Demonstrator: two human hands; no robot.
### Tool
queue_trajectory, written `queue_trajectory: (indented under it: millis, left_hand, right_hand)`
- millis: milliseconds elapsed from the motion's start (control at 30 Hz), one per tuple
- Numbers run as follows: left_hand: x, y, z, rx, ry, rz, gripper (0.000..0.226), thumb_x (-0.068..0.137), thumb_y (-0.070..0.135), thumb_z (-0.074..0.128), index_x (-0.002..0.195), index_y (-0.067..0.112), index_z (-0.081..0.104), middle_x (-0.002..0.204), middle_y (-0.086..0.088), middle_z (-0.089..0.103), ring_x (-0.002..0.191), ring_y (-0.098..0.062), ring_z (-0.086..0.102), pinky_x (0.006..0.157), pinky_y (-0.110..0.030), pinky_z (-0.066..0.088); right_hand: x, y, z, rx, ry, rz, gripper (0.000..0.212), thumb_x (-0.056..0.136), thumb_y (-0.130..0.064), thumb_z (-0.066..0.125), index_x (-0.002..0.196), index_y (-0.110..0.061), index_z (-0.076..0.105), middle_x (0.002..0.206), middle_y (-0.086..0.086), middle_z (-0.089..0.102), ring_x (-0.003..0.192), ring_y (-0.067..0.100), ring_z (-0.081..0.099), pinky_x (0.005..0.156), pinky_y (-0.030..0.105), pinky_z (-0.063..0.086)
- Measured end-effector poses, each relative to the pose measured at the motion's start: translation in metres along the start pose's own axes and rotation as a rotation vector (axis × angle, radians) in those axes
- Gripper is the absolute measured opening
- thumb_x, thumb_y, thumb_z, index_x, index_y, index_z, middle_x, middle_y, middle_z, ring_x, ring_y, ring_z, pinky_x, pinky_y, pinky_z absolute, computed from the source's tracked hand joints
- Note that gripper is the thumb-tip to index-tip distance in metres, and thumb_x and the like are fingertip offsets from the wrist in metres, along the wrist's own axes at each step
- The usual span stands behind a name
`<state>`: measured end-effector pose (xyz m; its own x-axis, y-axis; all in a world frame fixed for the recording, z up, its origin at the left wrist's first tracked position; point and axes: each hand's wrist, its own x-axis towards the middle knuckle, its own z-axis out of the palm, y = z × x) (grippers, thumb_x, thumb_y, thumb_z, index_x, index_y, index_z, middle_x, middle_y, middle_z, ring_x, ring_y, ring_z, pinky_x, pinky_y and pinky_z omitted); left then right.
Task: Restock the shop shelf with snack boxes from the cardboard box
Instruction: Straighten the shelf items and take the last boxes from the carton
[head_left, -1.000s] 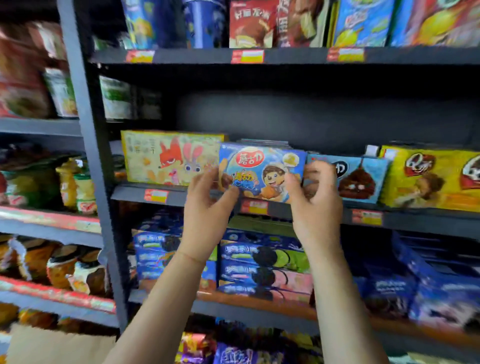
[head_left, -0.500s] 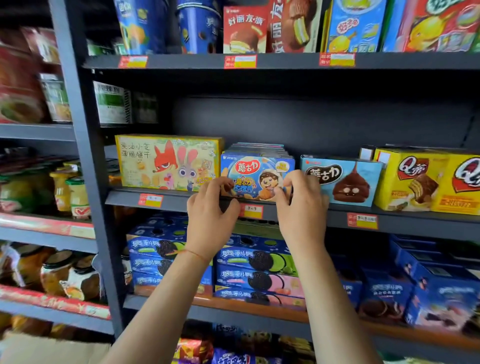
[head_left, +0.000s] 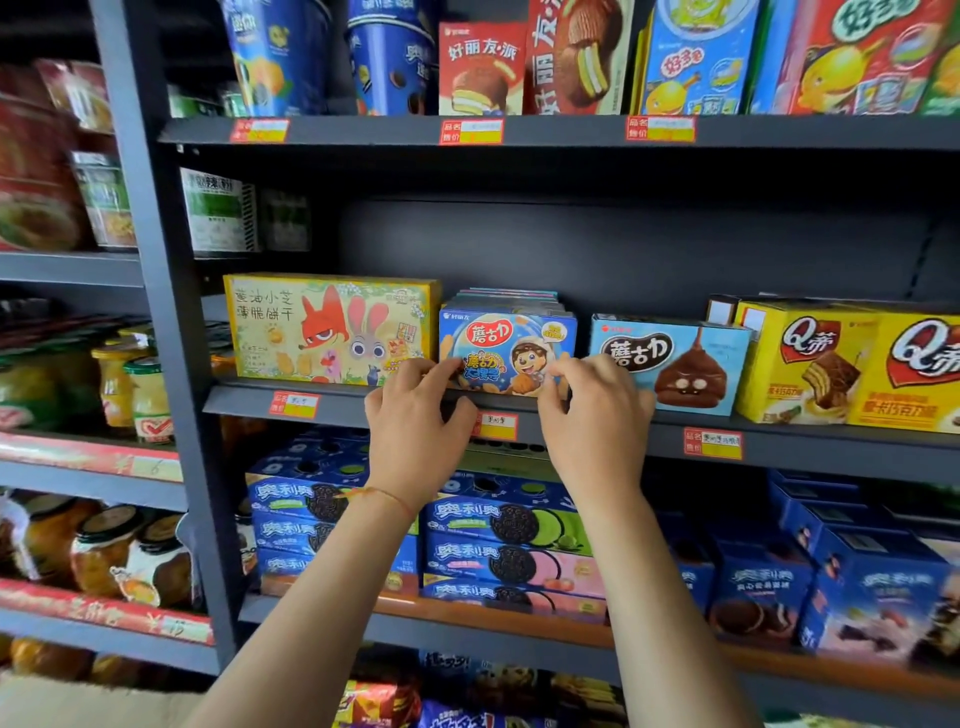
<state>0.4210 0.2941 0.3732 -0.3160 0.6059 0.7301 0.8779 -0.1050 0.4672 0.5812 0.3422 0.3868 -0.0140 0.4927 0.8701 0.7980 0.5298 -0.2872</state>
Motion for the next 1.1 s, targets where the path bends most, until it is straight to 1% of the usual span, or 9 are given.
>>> queue_trajectory:
  millis: [167,333,467,633,733,800,867,1000,1100]
  left_hand:
    - [0.000,-0.002,0.001,0.012,-0.001,0.008,0.055,0.087,0.041,0.039,0.137,0.027,0.057,0.124,0.002,0.054,0.120,-0.020,0.047,0.107,-0.042,0.023]
    - [-0.001,-0.004,0.000,0.008,-0.010,0.013,0.055,0.087,0.040,0.040,0.137,0.026,0.058,0.125,0.000,0.053,0.120,-0.021,0.046,0.104,-0.037,0.022]
    - [0.000,-0.003,-0.001,0.028,-0.028,0.018,0.055,0.088,0.041,0.039,0.138,0.027,0.056,0.125,0.000,0.053,0.120,-0.022,0.045,0.104,-0.038,0.023]
    - [0.002,-0.003,0.001,0.119,-0.034,0.049,0.056,0.090,0.041,0.036,0.138,0.023,0.058,0.123,-0.003,0.056,0.119,-0.025,0.046,0.100,-0.042,0.027]
    - [0.007,0.000,0.001,0.213,-0.053,0.077,0.058,0.092,0.041,0.029,0.137,0.020,0.059,0.121,-0.003,0.057,0.116,-0.028,0.047,0.097,-0.043,0.030]
    - [0.011,0.003,0.000,0.284,-0.066,0.093,0.064,0.092,0.043,0.020,0.135,0.019,0.060,0.124,-0.003,0.059,0.115,-0.029,0.049,0.097,-0.044,0.031]
    - [0.014,0.006,0.000,0.346,-0.075,0.111,0.065,0.092,0.041,0.017,0.133,0.017,0.062,0.127,-0.003,0.062,0.114,-0.030,0.051,0.097,-0.045,0.033]
    - [0.018,0.013,-0.003,0.413,-0.075,0.143,0.077,0.087,0.043,0.005,0.121,0.013,0.068,0.122,-0.005,0.067,0.109,-0.030,0.054,0.093,-0.045,0.034]
    - [0.021,0.016,-0.004,0.436,-0.085,0.146,0.082,0.084,0.045,0.001,0.121,0.013,0.067,0.121,-0.006,0.068,0.109,-0.030,0.054,0.093,-0.045,0.032]
  right_hand:
    - [-0.001,0.000,0.000,-0.016,-0.023,-0.001,0.017,0.094,-0.026,0.058,0.104,-0.021,0.071,0.093,0.000,0.061,0.091,0.023,0.056,0.076,0.034,0.025]
    - [-0.005,-0.003,-0.001,-0.046,-0.033,0.004,0.021,0.095,-0.025,0.056,0.107,-0.019,0.071,0.095,0.001,0.060,0.094,0.024,0.055,0.077,0.034,0.023]
    - [-0.005,-0.004,-0.004,-0.066,-0.074,0.005,0.026,0.096,-0.027,0.052,0.112,-0.018,0.071,0.100,0.002,0.061,0.099,0.024,0.054,0.077,0.034,0.022]
    - [-0.003,-0.008,-0.008,-0.159,-0.179,-0.001,0.033,0.098,-0.030,0.046,0.123,-0.019,0.065,0.114,0.002,0.059,0.112,0.025,0.050,0.087,0.040,0.032]
    - [0.000,-0.012,-0.009,-0.221,-0.234,-0.019,0.036,0.099,-0.029,0.042,0.126,-0.018,0.063,0.120,0.002,0.055,0.115,0.025,0.046,0.090,0.042,0.033]
    - [0.002,-0.015,-0.010,-0.241,-0.259,-0.029,0.037,0.100,-0.030,0.040,0.127,-0.017,0.062,0.123,0.003,0.054,0.116,0.025,0.045,0.091,0.042,0.033]
    - [0.003,-0.016,-0.009,-0.248,-0.276,-0.035,0.038,0.100,-0.030,0.038,0.127,-0.016,0.061,0.125,0.003,0.053,0.117,0.025,0.044,0.092,0.043,0.032]
    - [0.003,-0.015,-0.007,-0.243,-0.280,-0.055,0.039,0.100,-0.032,0.036,0.127,-0.016,0.061,0.128,0.001,0.051,0.117,0.025,0.042,0.092,0.042,0.032]
    - [0.004,-0.014,-0.006,-0.232,-0.282,-0.057,0.040,0.100,-0.033,0.034,0.127,-0.017,0.060,0.129,0.001,0.051,0.117,0.024,0.041,0.092,0.042,0.031]
